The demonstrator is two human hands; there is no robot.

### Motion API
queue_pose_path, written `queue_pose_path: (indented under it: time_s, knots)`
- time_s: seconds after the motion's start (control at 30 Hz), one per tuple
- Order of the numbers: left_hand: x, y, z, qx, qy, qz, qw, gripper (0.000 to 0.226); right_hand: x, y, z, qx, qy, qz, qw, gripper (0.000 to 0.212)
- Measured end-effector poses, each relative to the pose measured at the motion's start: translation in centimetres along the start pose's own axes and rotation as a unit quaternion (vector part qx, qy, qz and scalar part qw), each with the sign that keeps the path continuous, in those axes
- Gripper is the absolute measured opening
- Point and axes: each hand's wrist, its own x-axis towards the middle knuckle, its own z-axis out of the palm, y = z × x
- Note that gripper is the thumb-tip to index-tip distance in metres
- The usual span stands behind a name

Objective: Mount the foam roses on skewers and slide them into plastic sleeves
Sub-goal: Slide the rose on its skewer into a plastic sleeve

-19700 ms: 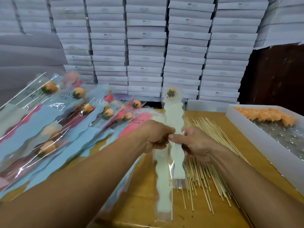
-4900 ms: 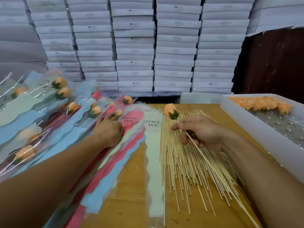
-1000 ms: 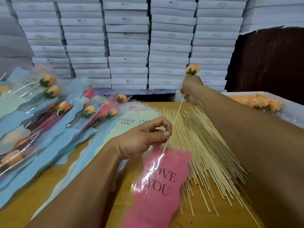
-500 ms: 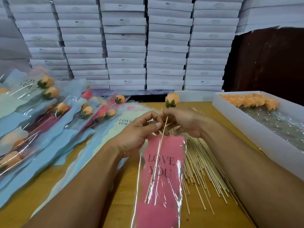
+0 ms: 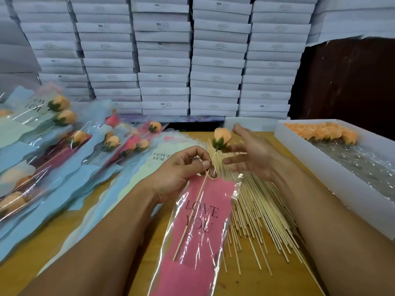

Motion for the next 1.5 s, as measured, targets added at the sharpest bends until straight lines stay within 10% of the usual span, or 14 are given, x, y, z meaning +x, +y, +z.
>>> queue_pose_path:
  time_s: [0.43, 1.0, 1.1, 1.33, 1.5]
  knots:
    - [0.2, 0.0, -0.4, 0.049, 0.022, 0.027, 0.998, 0.003, -0.9, 0.1, 1.2, -0.111, -0.089, -0.069, 0.987, 0.005]
    - [0.4, 0.0, 1.0, 0.037, 0.141, 0.037, 0.989, 0.01, -1.6, 0.2, 2.5, -0.17, -0.176, -0.049, 0.968, 0.067]
    - [0.5, 0.0, 0.9, 0.021, 0.142, 0.039, 0.989, 0.01, -1.6, 0.3, 2.3, -0.177, -0.201, -0.05, 0.962, 0.052]
    - [0.3, 0.4, 0.9, -0.059, 0.113, -0.09, 0.988, 0.062, -0.7, 0.1, 0.7, -0.056, -0.17, -0.046, 0.983, 0.029]
    - [-0.2, 0.7, 0.5, -0.056, 0.008, -0.175, 0.983, 0.04, -0.2, -0.2, -0.6, 0.127, -0.055, -0.047, 0.989, 0.052]
